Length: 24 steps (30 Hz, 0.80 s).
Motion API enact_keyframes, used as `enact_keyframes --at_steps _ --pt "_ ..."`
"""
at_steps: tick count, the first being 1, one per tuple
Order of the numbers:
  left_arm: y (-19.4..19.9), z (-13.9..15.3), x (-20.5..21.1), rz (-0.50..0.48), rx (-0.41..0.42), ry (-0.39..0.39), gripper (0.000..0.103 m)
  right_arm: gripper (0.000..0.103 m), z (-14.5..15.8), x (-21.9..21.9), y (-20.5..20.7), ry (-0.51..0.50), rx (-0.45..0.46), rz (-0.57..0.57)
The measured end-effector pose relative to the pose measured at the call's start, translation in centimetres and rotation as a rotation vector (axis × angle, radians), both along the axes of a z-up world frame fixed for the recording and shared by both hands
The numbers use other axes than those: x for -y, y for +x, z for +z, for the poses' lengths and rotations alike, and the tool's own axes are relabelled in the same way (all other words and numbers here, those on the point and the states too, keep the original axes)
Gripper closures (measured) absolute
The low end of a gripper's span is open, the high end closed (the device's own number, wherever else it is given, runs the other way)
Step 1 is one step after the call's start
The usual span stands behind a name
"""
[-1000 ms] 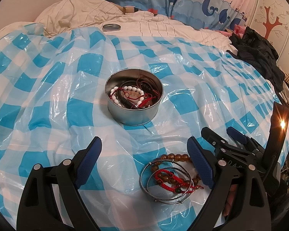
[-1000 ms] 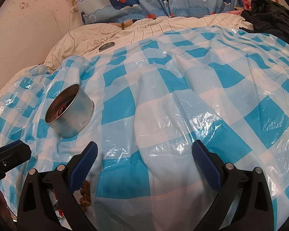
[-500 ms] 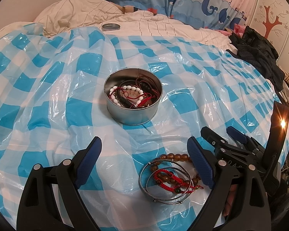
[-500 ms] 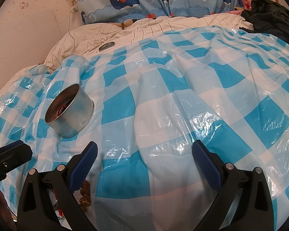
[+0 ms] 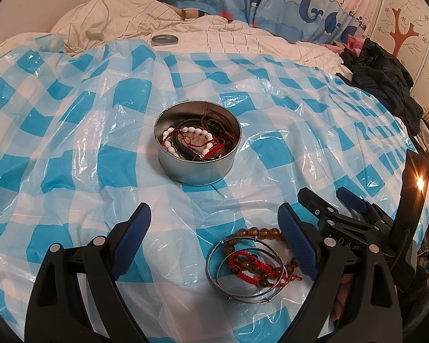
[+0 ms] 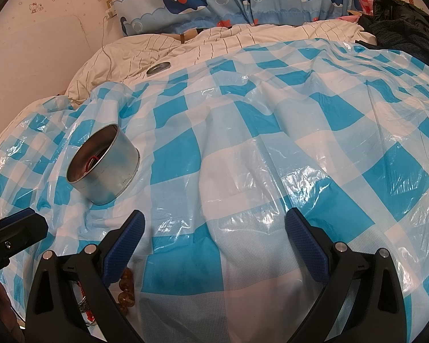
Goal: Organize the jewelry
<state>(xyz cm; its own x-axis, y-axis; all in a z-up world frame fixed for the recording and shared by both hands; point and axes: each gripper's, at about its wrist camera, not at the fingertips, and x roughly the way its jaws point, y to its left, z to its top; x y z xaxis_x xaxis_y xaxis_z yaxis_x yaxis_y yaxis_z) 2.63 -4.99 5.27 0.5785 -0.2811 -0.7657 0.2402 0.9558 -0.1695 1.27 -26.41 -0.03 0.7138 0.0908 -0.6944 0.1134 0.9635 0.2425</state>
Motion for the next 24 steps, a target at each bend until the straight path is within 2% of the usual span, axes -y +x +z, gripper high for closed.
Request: enact_keyframes --at_steps 5,8,15,18,21,24 --pt "0.0 0.3 -0.5 0.003 0.008 -0.009 0.017 0.008 0.0 0.0 0.0 0.000 -0.001 0.000" --pt "0.0 0.7 -2.7 0.041 0.014 -0.036 0.017 0.008 0.0 0.0 0.1 0.001 -0.002 0.000" --pt "-0.6 1.2 -9.8 0.157 0.003 -0.161 0.017 0.008 0.2 -0.1 -0.2 0.013 0.005 0.005" --pt "-0.9 1.2 -11.2 0.170 0.000 -0.185 0.017 0.008 1.1 -0.2 -0.6 -0.001 0.024 0.015" --pt "-1.4 1.2 -10.8 0.123 0.016 -0.191 0.017 0.008 2.2 -1.4 -0.5 -0.036 0.020 0.083" --pt "-1.9 1.4 -8.3 0.001 0.051 -0.205 0.017 0.008 3.3 -1.8 -0.9 -0.081 0.047 0.099"
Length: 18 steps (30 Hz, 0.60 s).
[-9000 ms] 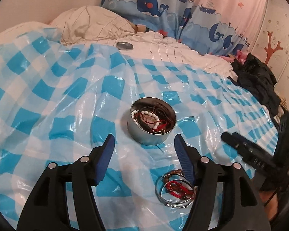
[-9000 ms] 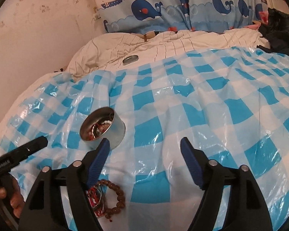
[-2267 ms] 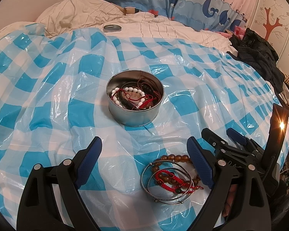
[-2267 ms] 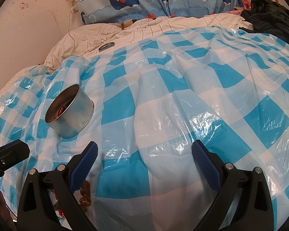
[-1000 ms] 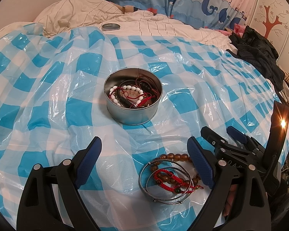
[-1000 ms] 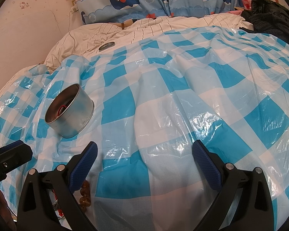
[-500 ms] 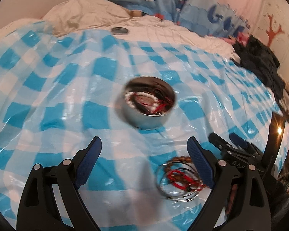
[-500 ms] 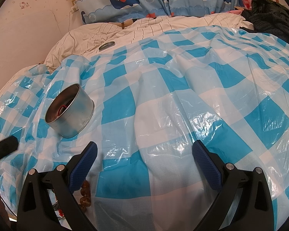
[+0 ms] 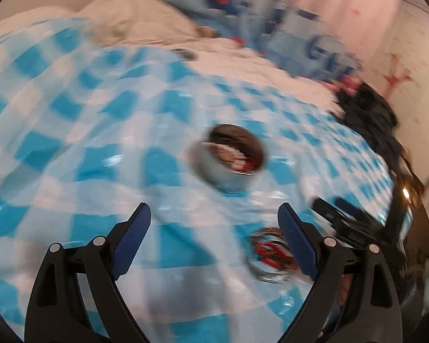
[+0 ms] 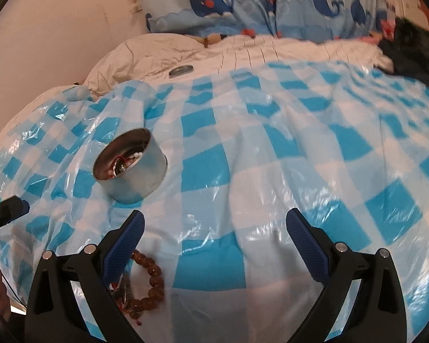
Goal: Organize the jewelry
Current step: 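Lower the left tool onto the silver bangles and grasp one bangle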
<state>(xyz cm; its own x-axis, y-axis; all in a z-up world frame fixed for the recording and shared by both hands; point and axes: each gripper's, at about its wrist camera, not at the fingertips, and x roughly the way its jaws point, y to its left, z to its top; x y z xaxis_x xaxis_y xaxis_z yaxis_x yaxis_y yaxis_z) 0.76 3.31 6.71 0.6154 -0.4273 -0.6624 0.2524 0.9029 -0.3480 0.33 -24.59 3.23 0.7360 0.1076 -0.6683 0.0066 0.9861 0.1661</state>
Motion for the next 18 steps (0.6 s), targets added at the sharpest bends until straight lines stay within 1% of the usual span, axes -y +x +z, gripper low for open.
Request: enact_keyframes --at_steps 2,4,5,6,10,11,13,15,18 --pt "-0.6 0.0 2.4 -0.095 0.031 0.031 0.017 0.008 0.7 0.3 -0.2 0.000 0.013 -0.004" --pt "-1.4 -0.6 5.3 -0.200 0.048 0.105 0.016 0.008 1.3 1.2 -0.3 0.029 0.023 -0.023" --pt "-1.7 -0.9 6.3 -0.233 0.049 0.132 0.016 0.008 1.6 2.0 -0.6 0.050 0.026 -0.036" --pt "-2.1 -1.6 7.6 -0.281 0.050 0.176 0.016 0.008 1.8 2.3 -0.4 0.064 0.024 -0.042" --pt "-3.2 -3.5 10.7 -0.354 0.055 0.297 0.016 0.008 2.0 3.9 -0.2 0.148 0.002 -0.065" --pt "-3.3 -3.8 11.3 -0.360 0.050 0.312 0.016 0.008 1.9 4.1 -0.1 0.164 -0.005 -0.064" --pt "-3.4 -4.4 11.9 -0.367 0.040 0.317 0.016 0.008 1.8 4.1 0.0 0.182 -0.023 -0.051" --pt "-3.2 -4.6 12.1 -0.363 0.031 0.305 0.016 0.008 1.7 4.0 0.1 0.189 -0.033 -0.038" --pt "-2.9 -4.8 11.9 -0.354 0.008 0.244 0.016 0.008 1.6 3.7 0.2 0.197 -0.040 -0.031"
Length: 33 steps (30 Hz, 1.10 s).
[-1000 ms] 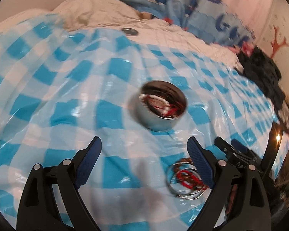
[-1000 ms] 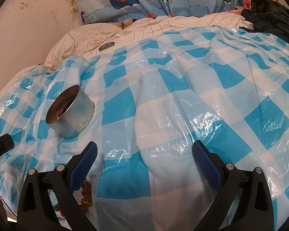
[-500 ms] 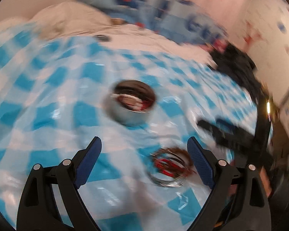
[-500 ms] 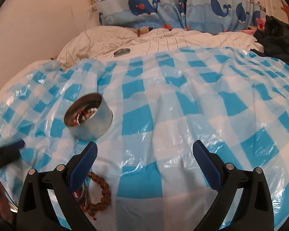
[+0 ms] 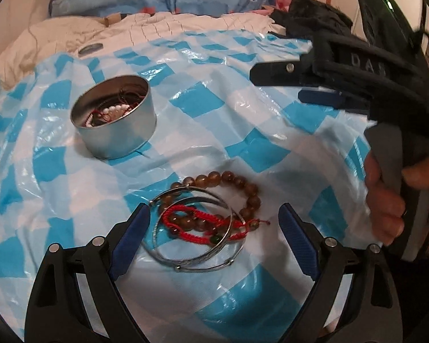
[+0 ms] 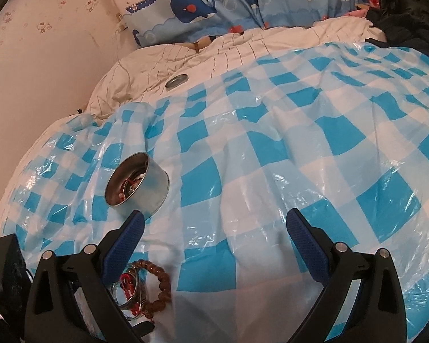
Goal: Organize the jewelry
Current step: 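Lower the left tool onto the silver bangles and grasp one bangle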
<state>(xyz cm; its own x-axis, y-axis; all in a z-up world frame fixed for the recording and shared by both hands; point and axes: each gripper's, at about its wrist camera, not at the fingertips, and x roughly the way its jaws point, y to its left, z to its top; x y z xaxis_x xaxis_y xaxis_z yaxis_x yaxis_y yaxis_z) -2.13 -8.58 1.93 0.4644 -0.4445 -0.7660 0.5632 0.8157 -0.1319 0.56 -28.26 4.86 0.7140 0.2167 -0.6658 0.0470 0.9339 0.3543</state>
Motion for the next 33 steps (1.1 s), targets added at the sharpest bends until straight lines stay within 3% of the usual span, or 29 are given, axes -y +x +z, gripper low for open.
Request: enact_keyframes --at_steps 4,7,8,9,16,20,23,29,33 --pt "1.0 0.1 -1.2 0.059 -0.047 -0.099 0.016 0.008 -0.3 0.0 0.2 0.016 -0.011 0.001" --pt "1.5 -0.3 -2.0 0.104 -0.059 -0.110 0.018 0.008 -0.5 -0.1 0.3 0.027 -0.022 0.006" --pt "1.6 -0.5 -2.2 0.114 -0.069 -0.109 0.033 0.008 -0.6 -0.2 0.4 0.028 -0.024 0.008" --pt "1.8 -0.8 -2.4 0.122 -0.088 -0.112 0.038 0.008 -0.7 -0.3 0.4 0.028 -0.026 0.011" --pt "2.1 0.1 -3.0 0.107 -0.089 -0.179 0.038 0.008 -1.2 -1.0 0.6 0.028 -0.044 0.037" --pt "2.4 2.3 -5.6 0.158 -0.046 -0.254 0.038 0.008 -0.9 -1.6 0.5 0.016 -0.042 0.069" --pt "2.9 3.4 -8.2 0.235 -0.024 -0.283 0.038 0.008 -0.6 -2.8 0.3 -0.010 -0.043 0.143" --pt "3.1 4.1 -11.8 0.328 -0.014 -0.290 0.038 0.008 -0.5 -9.2 -1.8 -0.163 -0.015 0.459" --pt "2.7 4.3 -12.1 0.320 -0.009 -0.279 0.038 0.010 -1.4 -10.5 -2.3 -0.205 -0.032 0.504"
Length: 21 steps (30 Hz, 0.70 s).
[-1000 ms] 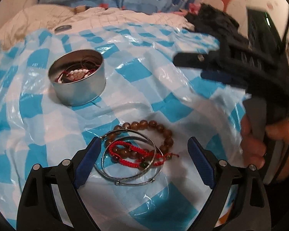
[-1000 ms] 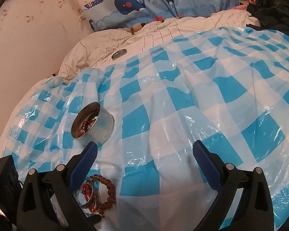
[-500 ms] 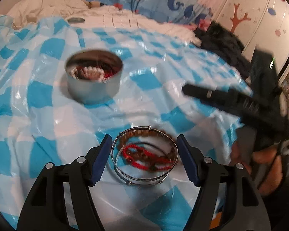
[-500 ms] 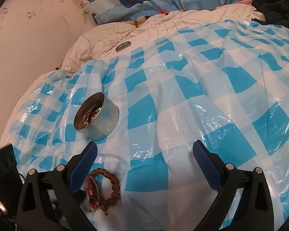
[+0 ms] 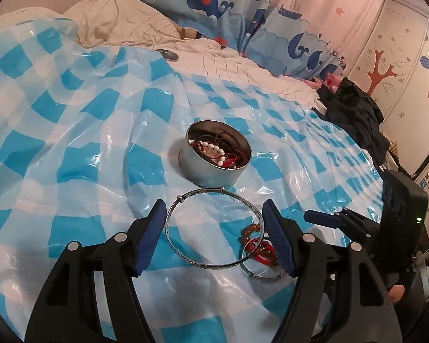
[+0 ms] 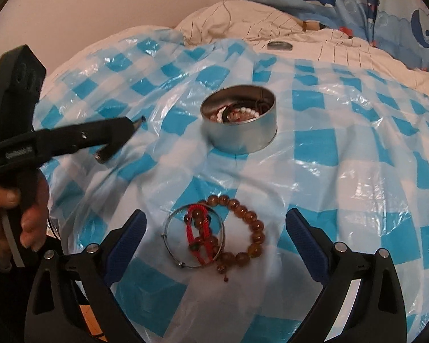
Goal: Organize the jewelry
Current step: 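Lower the left tool onto the silver bangles and grasp one bangle, then close the right tool on the red cord bracelet while the left tool holds the silver bangle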
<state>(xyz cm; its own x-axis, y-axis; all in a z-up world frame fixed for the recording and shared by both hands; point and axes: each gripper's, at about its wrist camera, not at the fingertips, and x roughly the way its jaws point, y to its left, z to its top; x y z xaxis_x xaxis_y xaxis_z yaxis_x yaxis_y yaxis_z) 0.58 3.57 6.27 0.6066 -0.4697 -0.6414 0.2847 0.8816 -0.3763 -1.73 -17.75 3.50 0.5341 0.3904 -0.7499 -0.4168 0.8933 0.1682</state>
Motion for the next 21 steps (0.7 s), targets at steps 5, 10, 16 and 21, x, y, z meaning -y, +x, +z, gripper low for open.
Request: enact_keyframes --at_steps 5,10,16,21 --pt "-0.3 0.2 -0.2 0.002 0.004 -0.007 0.038 0.033 -0.4 -0.1 -0.1 0.018 -0.024 0.026" --pt "-0.5 0.2 0.1 -0.006 0.007 0.004 0.038 0.050 -1.1 -1.2 -0.1 -0.032 -0.021 0.049" --pt "-0.6 0.2 0.1 -0.007 0.007 0.004 0.038 0.051 -1.2 -1.2 -0.1 -0.033 -0.033 0.048" --pt "-0.7 0.3 0.2 -0.010 0.009 0.004 0.038 0.082 -2.0 -1.7 0.1 -0.052 -0.068 0.058"
